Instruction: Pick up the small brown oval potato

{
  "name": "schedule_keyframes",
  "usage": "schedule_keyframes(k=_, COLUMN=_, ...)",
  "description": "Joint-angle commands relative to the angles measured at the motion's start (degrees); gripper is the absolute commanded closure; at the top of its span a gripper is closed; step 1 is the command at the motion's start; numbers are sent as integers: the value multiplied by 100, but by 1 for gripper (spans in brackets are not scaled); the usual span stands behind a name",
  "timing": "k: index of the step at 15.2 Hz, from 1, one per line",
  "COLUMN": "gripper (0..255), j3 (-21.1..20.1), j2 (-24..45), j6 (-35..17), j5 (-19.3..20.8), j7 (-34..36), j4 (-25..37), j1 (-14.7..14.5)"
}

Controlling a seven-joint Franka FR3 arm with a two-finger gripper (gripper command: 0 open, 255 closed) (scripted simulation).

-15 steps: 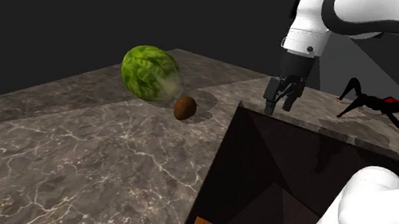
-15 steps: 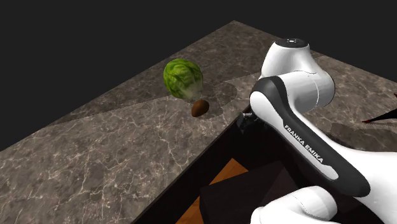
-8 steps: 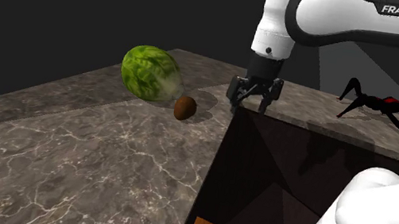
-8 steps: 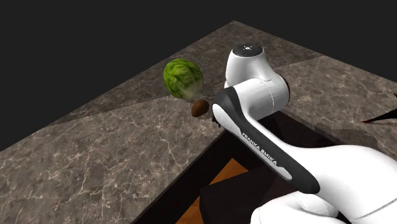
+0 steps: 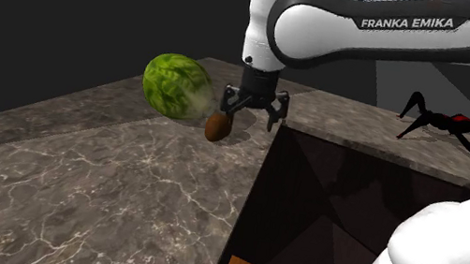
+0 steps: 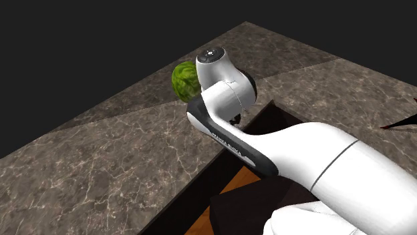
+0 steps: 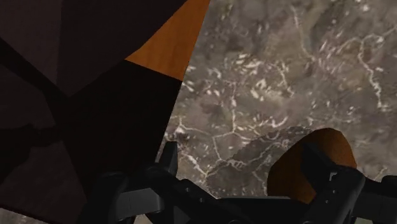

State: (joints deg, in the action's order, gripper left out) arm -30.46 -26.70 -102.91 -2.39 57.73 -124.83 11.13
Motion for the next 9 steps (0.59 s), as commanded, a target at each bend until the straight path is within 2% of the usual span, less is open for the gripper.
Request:
schedule_keyframes(k=1, gripper=0, j3=-454, j2=553, j6=-111, j5=310, j7=868, j4=423, j1=275)
schedule_keyframes(k=4, gripper=0, j3=-1047, j2=1408, j6=-78, j5=980, j7=2101, j4=1099, j1=652)
schedule_keyframes(k=6, gripper=0, j3=-1339, j2=1991, j6=49, j5=1492, j7=2859, j4=1553, j1=783)
schedule_keyframes(k=9, gripper=0, j3=-1323, j2=2019, j6=-166, j5=1524, j7=2930, j4=1345, j1=752)
